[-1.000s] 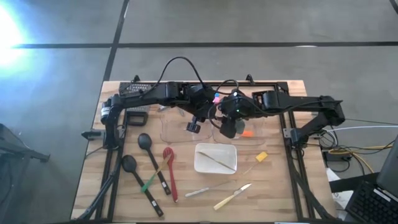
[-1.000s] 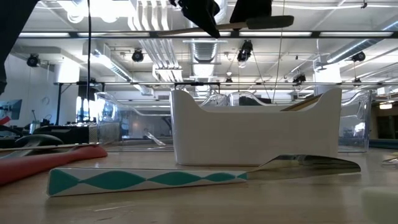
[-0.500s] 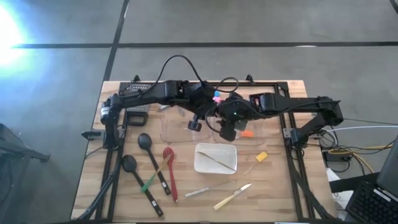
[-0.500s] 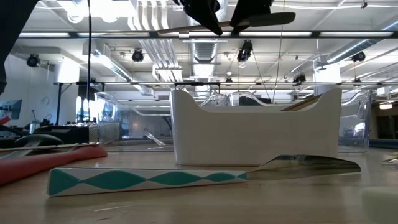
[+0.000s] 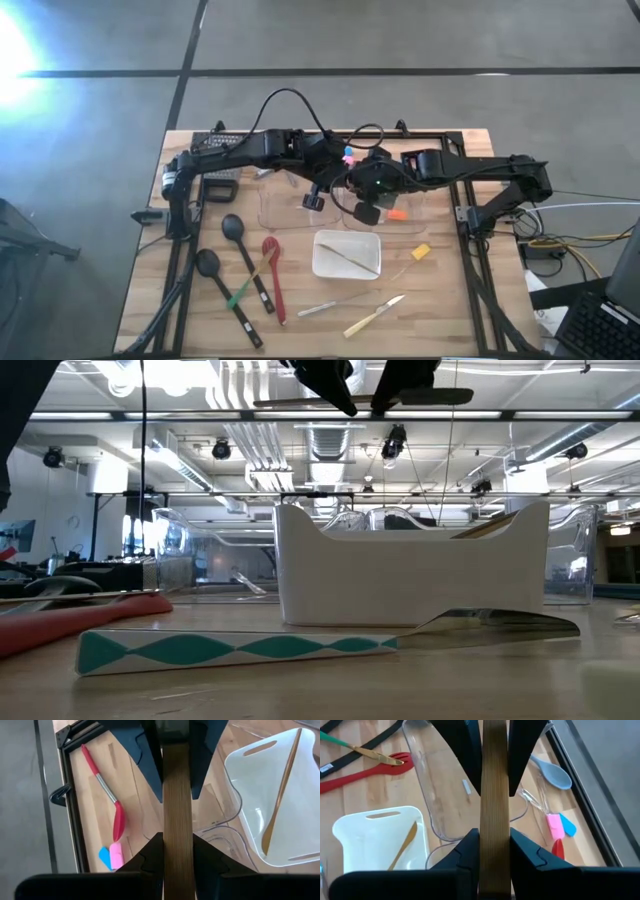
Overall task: Pick & Place Kitchen Items
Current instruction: Put the gray spatula into the right transparent bin
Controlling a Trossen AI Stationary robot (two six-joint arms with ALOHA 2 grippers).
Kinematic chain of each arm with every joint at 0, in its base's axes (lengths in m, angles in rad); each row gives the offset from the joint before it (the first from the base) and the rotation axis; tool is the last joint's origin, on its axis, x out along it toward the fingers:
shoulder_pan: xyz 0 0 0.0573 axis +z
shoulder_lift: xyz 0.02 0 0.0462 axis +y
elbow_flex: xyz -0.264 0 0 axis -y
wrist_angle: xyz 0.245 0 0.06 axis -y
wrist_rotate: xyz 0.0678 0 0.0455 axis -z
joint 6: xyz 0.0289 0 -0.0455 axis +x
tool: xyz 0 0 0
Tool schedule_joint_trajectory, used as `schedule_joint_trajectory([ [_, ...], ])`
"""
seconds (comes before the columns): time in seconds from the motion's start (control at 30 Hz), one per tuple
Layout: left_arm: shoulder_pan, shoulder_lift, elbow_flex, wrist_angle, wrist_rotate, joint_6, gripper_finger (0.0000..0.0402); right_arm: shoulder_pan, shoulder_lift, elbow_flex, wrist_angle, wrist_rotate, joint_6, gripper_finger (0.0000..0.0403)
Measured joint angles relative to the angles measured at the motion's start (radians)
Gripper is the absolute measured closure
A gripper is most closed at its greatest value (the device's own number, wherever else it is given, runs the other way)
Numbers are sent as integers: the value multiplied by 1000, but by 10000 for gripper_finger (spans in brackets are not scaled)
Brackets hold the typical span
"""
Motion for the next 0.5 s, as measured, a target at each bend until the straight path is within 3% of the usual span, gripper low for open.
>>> schedule_joint_trajectory([
  [0.1,-1,0,0,4,-16,-16,326,-2,-6,0,-4,13,-5,341],
  [0.33,0,-4,3,-39,-148,-41,188,-16,-48,-26,-142,92,73,341],
  [0.5,18,-46,2,-116,-209,-112,139,-17,-145,-160,-179,115,186,341],
])
